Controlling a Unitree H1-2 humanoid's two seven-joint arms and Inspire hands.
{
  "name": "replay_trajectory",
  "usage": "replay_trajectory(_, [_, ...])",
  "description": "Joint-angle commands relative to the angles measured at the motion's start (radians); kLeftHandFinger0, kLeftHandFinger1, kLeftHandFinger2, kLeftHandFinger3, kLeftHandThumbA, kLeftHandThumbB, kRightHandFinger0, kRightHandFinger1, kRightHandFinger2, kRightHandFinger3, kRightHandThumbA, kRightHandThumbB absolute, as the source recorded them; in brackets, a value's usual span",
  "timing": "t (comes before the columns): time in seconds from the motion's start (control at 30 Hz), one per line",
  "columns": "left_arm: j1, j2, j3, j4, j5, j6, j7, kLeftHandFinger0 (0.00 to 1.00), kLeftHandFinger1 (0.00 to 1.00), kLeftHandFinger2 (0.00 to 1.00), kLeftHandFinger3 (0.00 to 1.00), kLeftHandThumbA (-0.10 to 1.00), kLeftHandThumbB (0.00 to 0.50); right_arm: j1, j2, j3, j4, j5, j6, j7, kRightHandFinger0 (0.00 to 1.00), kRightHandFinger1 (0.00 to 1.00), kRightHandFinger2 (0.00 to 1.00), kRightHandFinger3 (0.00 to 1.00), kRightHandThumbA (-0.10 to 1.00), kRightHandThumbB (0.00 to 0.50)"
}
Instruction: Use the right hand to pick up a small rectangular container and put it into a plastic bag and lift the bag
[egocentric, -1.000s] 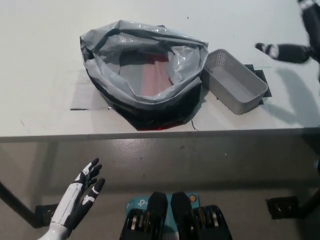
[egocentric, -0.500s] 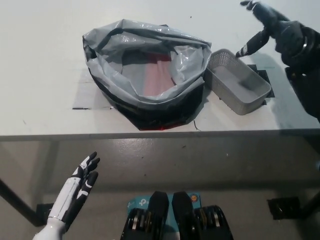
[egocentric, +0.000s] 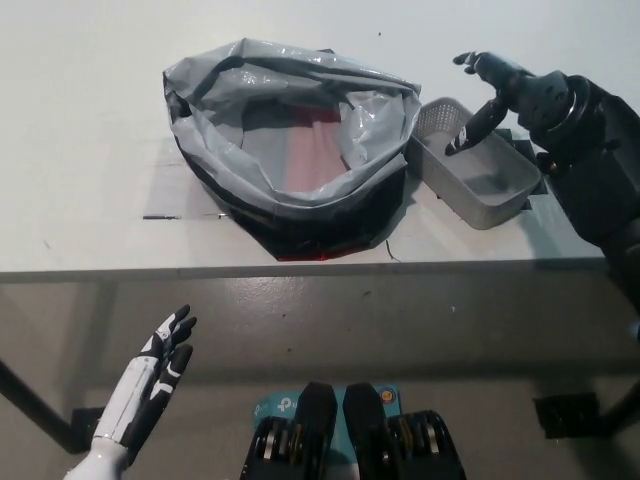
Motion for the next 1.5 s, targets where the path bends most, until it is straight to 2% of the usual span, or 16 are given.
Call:
replay_trajectory(0.0, [0.008, 0.008, 0.01, -0.03, -0.005, -0.04, -0.003, 1.0, 1.0, 1.0, 1.0, 0.96, 0.173, -0.061, -0.005, -0.014, 0.014, 0.023, 0.009, 0.053, 1.0, 1.0, 1.0, 1.0, 1.0, 0.5])
replay_trajectory(0.2, [0.013, 0.016, 0.02, -0.044, -0.01, -0.038, -0.006, 1.0, 1.0, 1.0, 1.0, 0.95, 0.177, -0.069, 0.011, 0.002, 0.052, 0.027, -0.005, 0.058, 1.0, 1.0, 1.0, 1.0, 1.0, 0.484])
replay_trajectory(0.47, [0.015, 0.014, 0.02, -0.052, 0.003, -0.039, -0.003, 1.0, 1.0, 1.0, 1.0, 0.94, 0.197, -0.063, 0.021, 0.049, 0.104, -0.018, -0.016, 0.032, 1.0, 1.0, 1.0, 1.0, 1.0, 0.5])
replay_trajectory(0.77, [0.003, 0.017, 0.019, -0.048, -0.001, -0.037, -0.01, 1.0, 1.0, 1.0, 1.0, 0.94, 0.188, -0.051, 0.025, 0.09, 0.204, -0.043, -0.042, -0.022, 1.0, 1.0, 1.0, 1.0, 1.0, 0.5])
replay_trajectory(1.03, [0.005, 0.016, 0.022, -0.047, -0.006, -0.044, -0.009, 1.0, 1.0, 1.0, 1.0, 0.95, 0.193, -0.032, 0.042, 0.105, 0.292, -0.043, -0.096, -0.023, 1.0, 1.0, 1.0, 1.0, 0.99, 0.472])
replay_trajectory(1.1, [0.011, 0.018, 0.023, -0.051, -0.009, -0.047, -0.011, 1.0, 1.0, 1.0, 1.0, 0.94, 0.186, -0.025, 0.046, 0.118, 0.308, -0.051, -0.109, -0.021, 1.0, 1.0, 1.0, 1.0, 0.94, 0.437])
replay_trajectory(1.13, [0.01, 0.018, 0.024, -0.048, -0.011, -0.051, -0.01, 1.0, 1.0, 1.0, 1.0, 0.94, 0.185, -0.024, 0.049, 0.115, 0.322, -0.045, -0.12, -0.028, 1.0, 1.0, 1.0, 1.0, 0.83, 0.39])
replay_trajectory(1.17, [0.008, 0.017, 0.024, -0.045, -0.011, -0.053, -0.01, 1.0, 1.0, 1.0, 1.0, 0.94, 0.185, -0.026, 0.05, 0.113, 0.328, -0.044, -0.124, -0.031, 1.0, 1.0, 1.0, 1.0, 0.79, 0.372])
replay_trajectory(1.2, [0.005, 0.014, 0.024, -0.039, -0.014, -0.055, -0.009, 1.0, 1.0, 1.0, 1.0, 0.94, 0.194, -0.023, 0.055, 0.086, 0.345, -0.019, -0.128, -0.055, 1.0, 1.0, 1.0, 1.0, 0.49, 0.297])
replay_trajectory(1.23, [0.004, 0.013, 0.024, -0.036, -0.015, -0.055, -0.009, 1.0, 1.0, 1.0, 1.0, 0.94, 0.196, -0.018, 0.059, 0.061, 0.357, 0.001, -0.131, -0.084, 0.84, 0.82, 0.96, 1.0, 0.32, 0.272])
replay_trajectory(1.27, [0.004, 0.013, 0.024, -0.034, -0.013, -0.056, -0.008, 1.0, 1.0, 1.0, 1.0, 0.94, 0.196, -0.013, 0.063, 0.052, 0.367, 0.003, -0.143, -0.116, 0.57, 0.5, 0.59, 1.0, 0.22, 0.277])
replay_trajectory(1.3, [0.004, 0.012, 0.024, -0.033, -0.013, -0.057, -0.008, 1.0, 1.0, 1.0, 1.0, 0.94, 0.196, -0.009, 0.065, 0.046, 0.374, 0.002, -0.155, -0.141, 0.32, 0.39, 0.55, 1.0, 0.17, 0.278])
replay_trajectory(1.33, [0.008, 0.013, 0.023, -0.035, -0.012, -0.055, -0.008, 1.0, 1.0, 1.0, 1.0, 0.94, 0.195, -0.002, 0.065, 0.045, 0.373, -0.003, -0.168, -0.156, 0.51, 0.69, 0.77, 1.0, 0.14, 0.272])
replay_trajectory(1.37, [0.019, 0.014, 0.021, -0.043, -0.005, -0.047, -0.008, 1.0, 1.0, 1.0, 1.0, 0.96, 0.197, 0.015, 0.063, 0.056, 0.366, -0.023, -0.199, -0.188, 0.9, 1.0, 1.0, 0.87, 0.08, 0.235])
replay_trajectory(1.4, [0.025, 0.015, 0.02, -0.046, -0.003, -0.044, -0.009, 1.0, 1.0, 1.0, 1.0, 0.96, 0.197, 0.022, 0.063, 0.06, 0.366, -0.031, -0.211, -0.201, 0.96, 1.0, 1.0, 0.83, 0.08, 0.235])
replay_trajectory(1.47, [0.025, 0.014, 0.02, -0.041, -0.004, -0.047, -0.009, 1.0, 1.0, 1.0, 1.0, 0.96, 0.183, 0.025, 0.063, 0.06, 0.375, -0.04, -0.25, -0.259, 1.0, 1.0, 1.0, 0.51, -0.06, 0.237])
